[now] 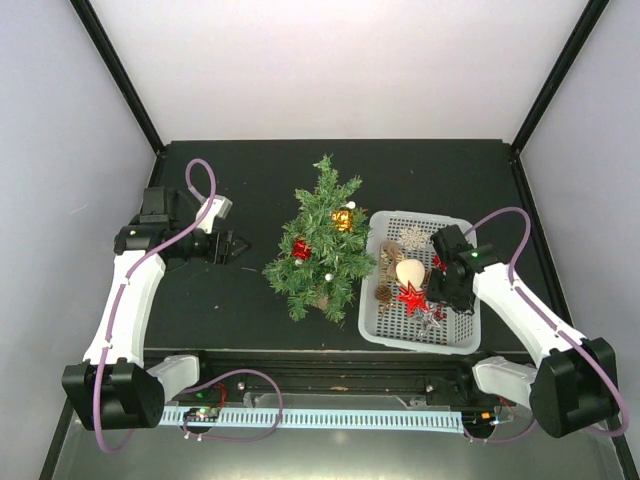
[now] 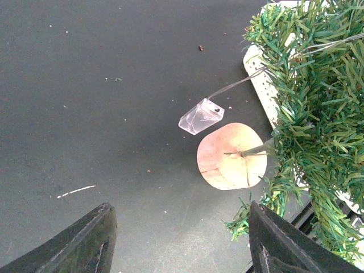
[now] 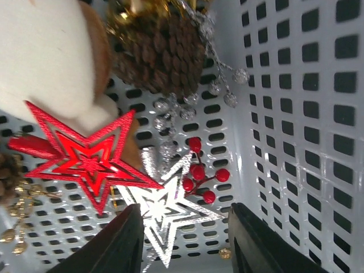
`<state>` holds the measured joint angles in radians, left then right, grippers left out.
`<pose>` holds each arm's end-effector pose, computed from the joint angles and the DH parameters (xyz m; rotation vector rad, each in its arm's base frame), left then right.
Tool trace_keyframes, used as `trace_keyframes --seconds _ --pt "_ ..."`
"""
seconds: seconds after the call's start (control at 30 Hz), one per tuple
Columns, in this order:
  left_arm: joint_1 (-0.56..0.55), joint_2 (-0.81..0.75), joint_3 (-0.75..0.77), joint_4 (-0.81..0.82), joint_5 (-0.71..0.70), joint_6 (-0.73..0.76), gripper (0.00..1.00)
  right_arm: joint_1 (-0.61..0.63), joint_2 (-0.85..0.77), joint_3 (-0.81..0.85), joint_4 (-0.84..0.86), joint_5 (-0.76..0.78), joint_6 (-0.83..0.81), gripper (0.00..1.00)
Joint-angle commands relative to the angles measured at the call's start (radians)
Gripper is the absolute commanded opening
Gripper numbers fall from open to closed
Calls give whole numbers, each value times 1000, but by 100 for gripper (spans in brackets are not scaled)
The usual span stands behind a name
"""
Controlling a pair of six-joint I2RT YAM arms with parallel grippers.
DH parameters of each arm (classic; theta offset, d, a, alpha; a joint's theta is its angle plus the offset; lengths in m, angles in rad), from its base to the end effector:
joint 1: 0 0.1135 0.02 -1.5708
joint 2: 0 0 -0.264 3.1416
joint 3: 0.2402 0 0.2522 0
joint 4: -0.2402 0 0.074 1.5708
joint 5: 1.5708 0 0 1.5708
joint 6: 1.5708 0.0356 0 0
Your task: Decorate the small christmas tree
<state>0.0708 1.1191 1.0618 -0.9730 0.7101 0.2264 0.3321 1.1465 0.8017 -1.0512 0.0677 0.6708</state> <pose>0.2059 -0.0087 0.3103 0.4327 2.3755 -0.7822 0.1721 0.0568 0.2199 0.5068 2.9119 0.0367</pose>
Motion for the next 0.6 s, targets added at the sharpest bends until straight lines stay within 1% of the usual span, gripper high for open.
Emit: trace_keyframes --seconds 0.0,0.17,0.4,0.5,0.57 --pt "6 -12 -1 27 -12 -22 64 -12 18 -17 39 9 -22 42" --pt "5 -8 1 28 -11 -19 64 -20 51 -26 63 -13 7 39" --pt "5 -11 -6 30 -5 -14 65 -49 114 -54 124 -26 30 37" --pt "5 -12 -6 28 -4 -12 65 -68 139 -65 147 -38 32 36" --pt "5 -12 -5 25 -1 -10 65 -81 151 -76 163 -41 30 32"
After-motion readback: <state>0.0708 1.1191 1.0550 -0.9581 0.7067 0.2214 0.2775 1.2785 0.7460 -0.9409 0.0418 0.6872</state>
